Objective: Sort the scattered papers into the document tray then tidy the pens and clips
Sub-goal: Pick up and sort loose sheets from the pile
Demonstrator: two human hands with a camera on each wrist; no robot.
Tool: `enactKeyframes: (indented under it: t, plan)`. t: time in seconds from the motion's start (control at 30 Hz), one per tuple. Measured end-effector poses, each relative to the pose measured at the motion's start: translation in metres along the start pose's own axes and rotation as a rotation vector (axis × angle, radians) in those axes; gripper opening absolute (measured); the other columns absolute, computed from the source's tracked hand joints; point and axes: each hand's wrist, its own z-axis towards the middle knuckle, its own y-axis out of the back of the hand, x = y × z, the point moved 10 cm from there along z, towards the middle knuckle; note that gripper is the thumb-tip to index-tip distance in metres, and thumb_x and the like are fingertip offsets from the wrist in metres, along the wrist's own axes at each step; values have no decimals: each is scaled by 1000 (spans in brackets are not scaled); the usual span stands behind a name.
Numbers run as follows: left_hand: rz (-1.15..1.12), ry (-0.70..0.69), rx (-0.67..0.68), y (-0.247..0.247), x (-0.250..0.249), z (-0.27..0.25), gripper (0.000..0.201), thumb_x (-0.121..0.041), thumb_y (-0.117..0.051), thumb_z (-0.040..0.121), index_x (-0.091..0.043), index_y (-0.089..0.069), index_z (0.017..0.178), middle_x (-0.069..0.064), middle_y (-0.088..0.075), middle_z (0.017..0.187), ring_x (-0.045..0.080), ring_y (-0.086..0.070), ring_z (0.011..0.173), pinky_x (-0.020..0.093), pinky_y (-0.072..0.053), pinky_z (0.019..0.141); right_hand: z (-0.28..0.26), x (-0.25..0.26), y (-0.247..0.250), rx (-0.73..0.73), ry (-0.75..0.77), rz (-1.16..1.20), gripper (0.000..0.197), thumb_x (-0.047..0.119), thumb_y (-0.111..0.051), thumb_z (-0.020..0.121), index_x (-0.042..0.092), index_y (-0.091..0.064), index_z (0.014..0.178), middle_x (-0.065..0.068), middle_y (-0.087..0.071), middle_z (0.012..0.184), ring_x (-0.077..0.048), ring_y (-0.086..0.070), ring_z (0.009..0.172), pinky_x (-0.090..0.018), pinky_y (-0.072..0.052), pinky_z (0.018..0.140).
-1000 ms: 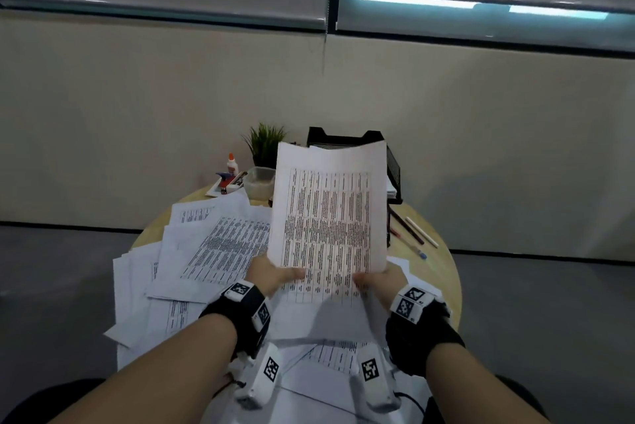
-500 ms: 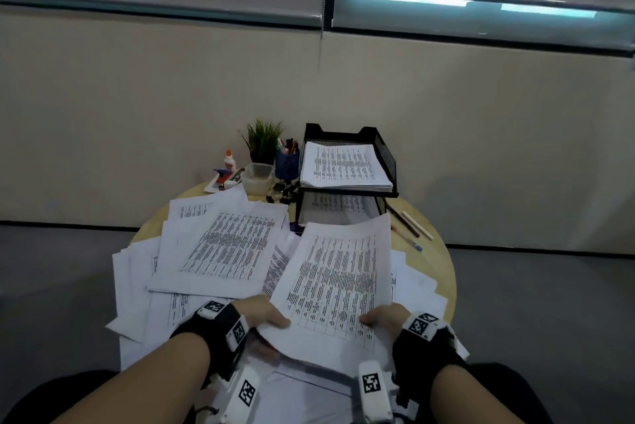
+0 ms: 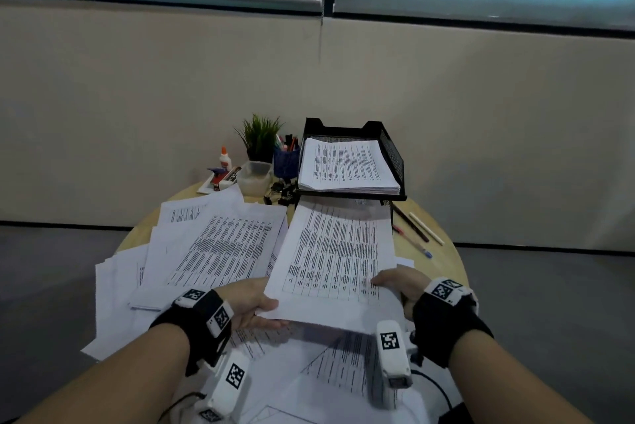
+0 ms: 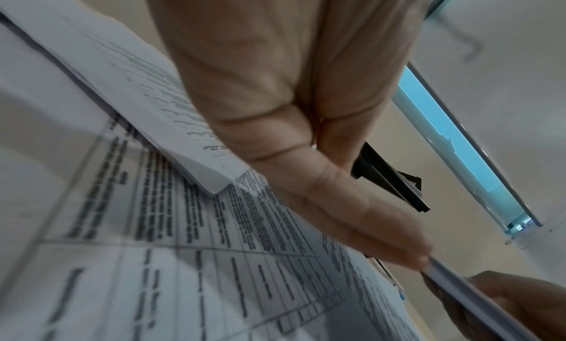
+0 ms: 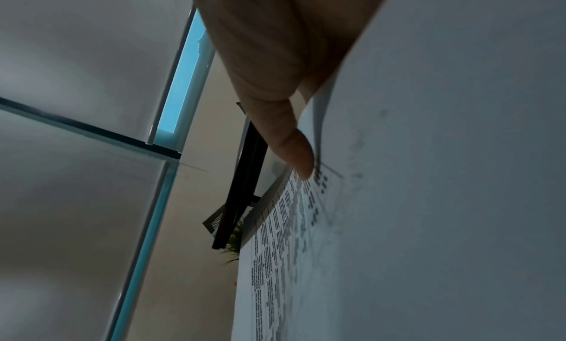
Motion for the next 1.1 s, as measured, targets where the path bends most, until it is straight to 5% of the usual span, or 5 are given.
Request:
enactKeyframes:
  t: [0.1,0.3,0.77,0.9,1.1]
  plan:
    - [-24,-43,-26,-1,-16,15,37,8,-39,95,-12,-52,123,13,-60,119,25,-70,78,27,-59,57,-1,6,3,54,-36,120,18,-3,-54,73,9,-41,76,-17,-48,92,-34,-51,83,-45,-51,74]
    - [-65,-85,-127,4,-47,55,38,5,-42,95,-10,-49,130,21,-59,120,18,-68,61,22,-54,46,15,5,10,131,-43,128,42,-17,-31,87,7,-54,112,-21,-63,107,-40,-69,88,-28,-57,46]
    - [-177,-272,-462,40,-116,143,43,18,-42,89,8,-42,131,31,-43,134,17,-65,43,21,-53,43,113,52,47,-182,66,451,31,-17,-37,90,-2,-56,109,-23,-62,93,-26,-64,49,-24,-54,40]
    - [-19,-299,-513,46,-129,160,28,10,-53,86,6,-56,113,23,-62,111,28,-67,75,29,-60,64,127,60,50,-201,74,499,21,-13,-42,92,-2,-59,96,-24,-58,93,-29,-61,64,-29,-53,38]
    - [190,-275,-662,59,-123,165,10,2,-61,82,-6,-59,78,15,-64,69,24,-64,53,42,-60,65,156,44,55,-232,107,479,30,-11,-51,88,5,-45,113,-24,-51,118,-12,-67,47,-27,-57,57]
